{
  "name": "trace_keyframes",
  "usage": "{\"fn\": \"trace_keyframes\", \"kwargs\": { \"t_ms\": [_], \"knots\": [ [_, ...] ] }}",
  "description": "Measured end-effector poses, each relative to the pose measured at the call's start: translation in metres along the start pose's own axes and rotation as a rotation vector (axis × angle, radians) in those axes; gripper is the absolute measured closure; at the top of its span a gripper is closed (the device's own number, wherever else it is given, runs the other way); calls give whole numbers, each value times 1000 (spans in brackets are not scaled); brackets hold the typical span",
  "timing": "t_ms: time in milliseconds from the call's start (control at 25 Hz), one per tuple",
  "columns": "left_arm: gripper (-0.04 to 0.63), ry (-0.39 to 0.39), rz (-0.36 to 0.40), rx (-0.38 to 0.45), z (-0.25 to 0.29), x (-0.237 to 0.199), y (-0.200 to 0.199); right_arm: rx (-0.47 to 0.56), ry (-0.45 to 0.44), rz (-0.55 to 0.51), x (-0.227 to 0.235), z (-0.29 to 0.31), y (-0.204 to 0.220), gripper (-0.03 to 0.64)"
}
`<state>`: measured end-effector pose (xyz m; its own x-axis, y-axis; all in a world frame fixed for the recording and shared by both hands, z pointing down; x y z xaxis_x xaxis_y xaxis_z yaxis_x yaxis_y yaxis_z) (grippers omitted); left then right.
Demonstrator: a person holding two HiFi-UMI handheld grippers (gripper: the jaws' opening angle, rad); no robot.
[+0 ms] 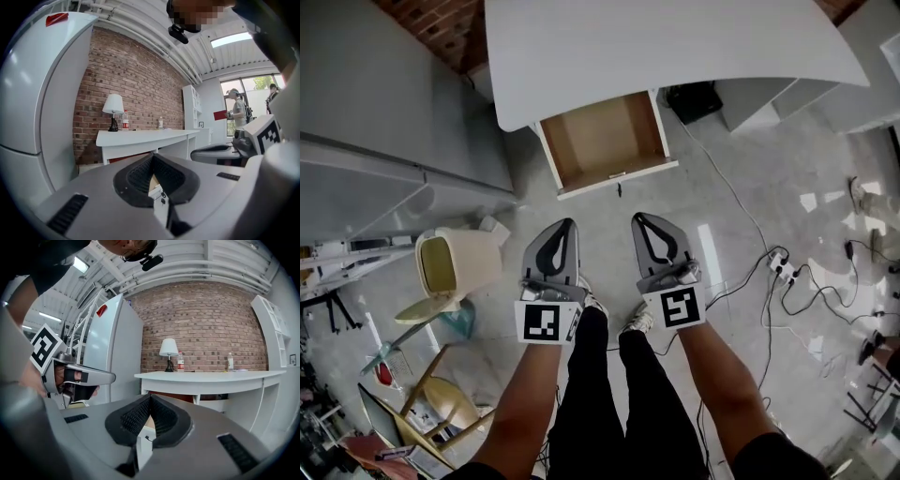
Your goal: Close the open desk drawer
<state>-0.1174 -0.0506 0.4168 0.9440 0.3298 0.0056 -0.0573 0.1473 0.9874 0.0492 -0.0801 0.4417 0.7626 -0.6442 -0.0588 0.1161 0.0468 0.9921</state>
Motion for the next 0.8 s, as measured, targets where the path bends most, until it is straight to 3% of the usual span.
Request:
{"fn": "trace_keyframes", "kwargs": {
  "t_ms": [800],
  "knots": [
    [589, 3, 8, -112, 40, -4, 137, -50, 30, 121, 19, 61, 147, 591]
  ]
}}
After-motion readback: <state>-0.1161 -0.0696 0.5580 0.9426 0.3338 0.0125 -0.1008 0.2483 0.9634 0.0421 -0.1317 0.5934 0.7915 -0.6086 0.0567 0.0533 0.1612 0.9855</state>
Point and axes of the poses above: the fingertips, and each gripper's own axes: z forward along the fingers, x to its right, y out of its underside, the point moved 7 cm from there along -z, backward along the fingers, and after that the axes turned 2 degrees about y, right-handed, at the moved point
